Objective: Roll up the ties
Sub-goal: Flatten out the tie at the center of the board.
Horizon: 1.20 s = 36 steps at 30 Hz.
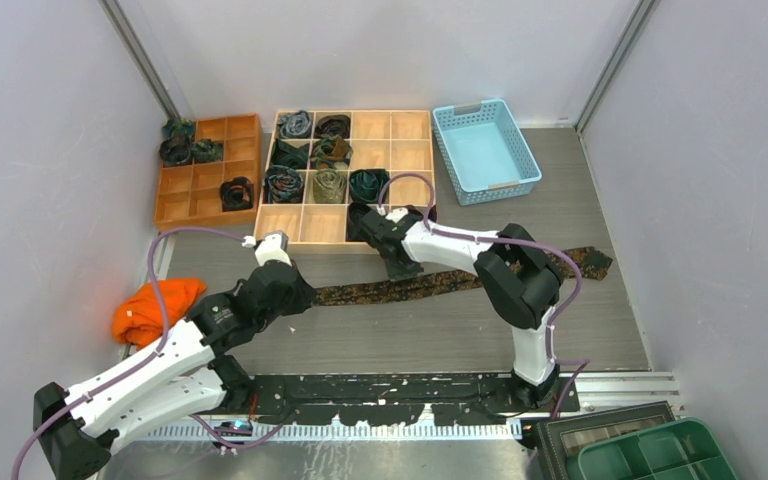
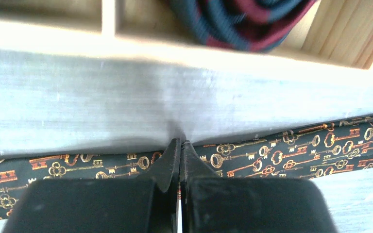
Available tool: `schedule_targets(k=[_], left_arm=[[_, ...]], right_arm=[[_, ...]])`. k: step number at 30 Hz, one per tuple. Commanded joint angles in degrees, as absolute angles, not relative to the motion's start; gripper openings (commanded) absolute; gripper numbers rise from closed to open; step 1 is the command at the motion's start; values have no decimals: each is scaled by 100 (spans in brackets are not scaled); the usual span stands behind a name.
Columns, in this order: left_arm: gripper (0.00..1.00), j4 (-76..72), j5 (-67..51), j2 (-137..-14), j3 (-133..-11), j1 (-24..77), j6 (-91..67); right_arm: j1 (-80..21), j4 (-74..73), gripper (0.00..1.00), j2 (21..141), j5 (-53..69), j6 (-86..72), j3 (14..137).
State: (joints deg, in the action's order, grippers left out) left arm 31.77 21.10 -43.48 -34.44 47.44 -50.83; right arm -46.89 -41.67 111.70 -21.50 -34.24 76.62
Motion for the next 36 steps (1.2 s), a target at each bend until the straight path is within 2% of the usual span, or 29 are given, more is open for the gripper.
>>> schedule_targets(k=[1, 15, 30, 36], left_arm=[[0, 2817, 2079, -4347, -3454, 4720, -5080], [0, 3306, 2447, -4023, -3640, 4720, -4999], [0, 3341, 2419, -4075, -3559, 4720, -5054], [0, 3627, 2739, -3911, -3664, 4720, -5053]], right_arm=[[-5020, -4312, 1, 10649, -2267, -3753, 7399], [-5061, -4695, 1, 10625, -2835, -3816, 7592], [-5309, -4313, 1, 10371, -2365, -4327, 6429], [-5382, -4295, 2, 10293, -2656, -4256, 6507]])
